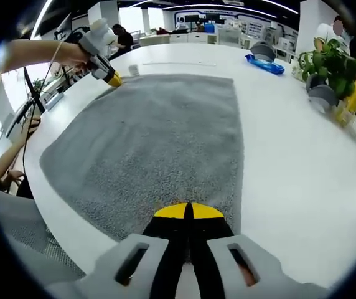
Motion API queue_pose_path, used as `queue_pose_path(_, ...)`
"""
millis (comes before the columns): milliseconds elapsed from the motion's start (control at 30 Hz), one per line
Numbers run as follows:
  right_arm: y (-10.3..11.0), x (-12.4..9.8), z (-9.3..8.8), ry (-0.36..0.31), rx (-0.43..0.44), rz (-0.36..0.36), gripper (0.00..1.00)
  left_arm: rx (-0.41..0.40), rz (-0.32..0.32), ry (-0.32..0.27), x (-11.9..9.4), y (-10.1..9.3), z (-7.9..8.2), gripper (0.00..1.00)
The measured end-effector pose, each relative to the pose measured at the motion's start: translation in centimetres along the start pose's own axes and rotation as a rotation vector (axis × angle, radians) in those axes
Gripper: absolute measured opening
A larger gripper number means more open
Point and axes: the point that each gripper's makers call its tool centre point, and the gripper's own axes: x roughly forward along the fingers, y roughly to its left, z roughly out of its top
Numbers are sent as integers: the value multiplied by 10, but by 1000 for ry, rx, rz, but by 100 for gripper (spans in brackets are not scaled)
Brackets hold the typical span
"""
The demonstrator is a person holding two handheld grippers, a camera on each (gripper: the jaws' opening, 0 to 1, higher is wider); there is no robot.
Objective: Fold the towel on the table until its edges align and the towel forms a compact rectangular stack.
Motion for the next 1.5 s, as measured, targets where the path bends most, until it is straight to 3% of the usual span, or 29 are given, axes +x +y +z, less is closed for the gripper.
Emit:
queue_pose_path(400,7,-2,-3,-16,-4,-14,0,141,7,32,2,-6,12,2)
queue_pose_path(567,7,-2,-3,-24,1,-19,0,163,8,33,0,-7,11,2)
queue_pose_path(700,7,-2,-3,-25,12,-17,0,136,32,-8,-1,-6,11,2)
queue_pose_path(800,7,-1,-2,-16,18,-30,0,219,86,-38,-4,-4,11,2)
queue_pose_path(900,7,-1,-2,-3,9,-33,0,171,105,-73,-11,-7,13,2)
queue_pose_path(1000,6,-1,-2,-5,56,-23,0,101,67,-142,-26,-15,20,2)
queue_pose_path(1067,5,-2,-2,-11,66,-6,0,77,94,-198,-43,-13,26,2)
queue_pose_path(1167,6,-3,-2,-13,67,0,0,37,71,-294,-66,-27,32,2)
queue_pose_path(1333,7,-3,-1,-15,0,7,0,55,80,-381,-98,-61,22,1)
queue_pose_path(1500,7,-3,-1,-7,-5,21,0,44,117,-412,-111,-75,12,1)
